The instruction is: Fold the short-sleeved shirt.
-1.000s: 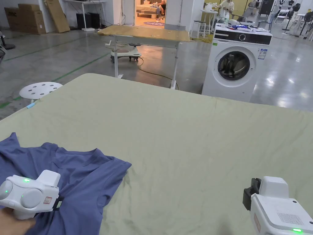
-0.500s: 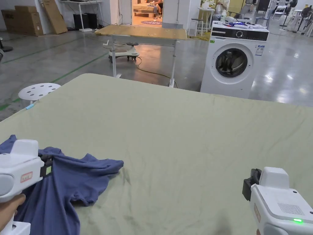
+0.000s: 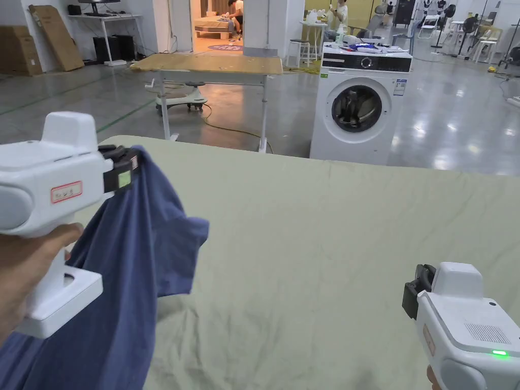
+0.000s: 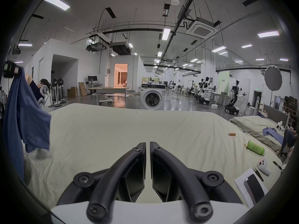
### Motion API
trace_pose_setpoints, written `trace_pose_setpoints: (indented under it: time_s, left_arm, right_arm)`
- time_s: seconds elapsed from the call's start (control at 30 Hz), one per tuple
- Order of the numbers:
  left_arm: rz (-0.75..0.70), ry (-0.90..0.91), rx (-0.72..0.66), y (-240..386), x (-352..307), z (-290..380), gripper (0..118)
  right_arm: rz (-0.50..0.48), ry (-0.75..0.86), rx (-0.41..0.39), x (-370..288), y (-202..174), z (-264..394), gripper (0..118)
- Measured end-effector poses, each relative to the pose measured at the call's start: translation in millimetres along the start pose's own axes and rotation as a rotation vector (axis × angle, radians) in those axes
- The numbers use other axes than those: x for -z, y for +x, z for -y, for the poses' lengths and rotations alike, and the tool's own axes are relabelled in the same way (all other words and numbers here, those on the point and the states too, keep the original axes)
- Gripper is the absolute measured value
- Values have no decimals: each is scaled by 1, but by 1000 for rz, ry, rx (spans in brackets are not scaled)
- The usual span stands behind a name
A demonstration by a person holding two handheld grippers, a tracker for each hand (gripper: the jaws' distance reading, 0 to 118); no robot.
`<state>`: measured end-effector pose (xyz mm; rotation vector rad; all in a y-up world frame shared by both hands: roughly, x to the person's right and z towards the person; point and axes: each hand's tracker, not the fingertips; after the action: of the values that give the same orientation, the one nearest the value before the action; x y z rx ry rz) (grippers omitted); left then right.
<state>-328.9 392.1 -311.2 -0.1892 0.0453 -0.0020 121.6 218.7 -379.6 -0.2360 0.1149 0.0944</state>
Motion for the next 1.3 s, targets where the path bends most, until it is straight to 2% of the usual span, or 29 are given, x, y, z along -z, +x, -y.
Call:
trace_pose_setpoints:
  time_s: [0.2, 0.37, 0.6, 0.73, 0.83, 0.87, 0.93, 0.97, 1.0, 1.03, 1.07, 1.23, 1.3]
  left_arm:
    - [201, 61, 37, 75, 27, -33, 0]
    - [355, 20, 54, 144, 63, -24, 0]
    - [499, -155, 20, 217, 111, 54, 0]
    - [542, -242, 38, 234, 123, 110, 0]
    - [559, -294, 0, 234, 126, 139, 0]
    - [560, -300, -4, 232, 127, 144, 3]
    - [556, -307, -8, 225, 125, 152, 19]
    - [548, -308, -4, 221, 123, 153, 36]
    - [537, -302, -1, 215, 121, 153, 49]
    - [523, -287, -3, 207, 119, 152, 60]
    - [504, -262, -12, 199, 115, 149, 65]
    - [341, -126, -75, 148, 95, 132, 64]
    - [268, -71, -70, 127, 85, 127, 57]
  right_arm:
    - [40, 10, 15, -9, 22, -2, 4]
    - [83, 12, 32, -19, 44, 0, 4]
    - [135, -4, 44, -29, 70, 8, 4]
    - [154, -26, 36, -32, 80, 14, 4]
    - [161, -40, 30, -33, 85, 17, 4]
    - [161, -44, 27, -33, 85, 19, 4]
    - [160, -51, 27, -33, 86, 20, 4]
    - [158, -52, 28, -33, 85, 20, 4]
    - [157, -53, 31, -32, 84, 20, 4]
    - [154, -51, 35, -32, 83, 19, 4]
    - [150, -48, 39, -32, 81, 18, 4]
    - [116, -15, 35, -30, 63, 4, 4]
    - [99, 4, 34, -28, 55, -3, 4]
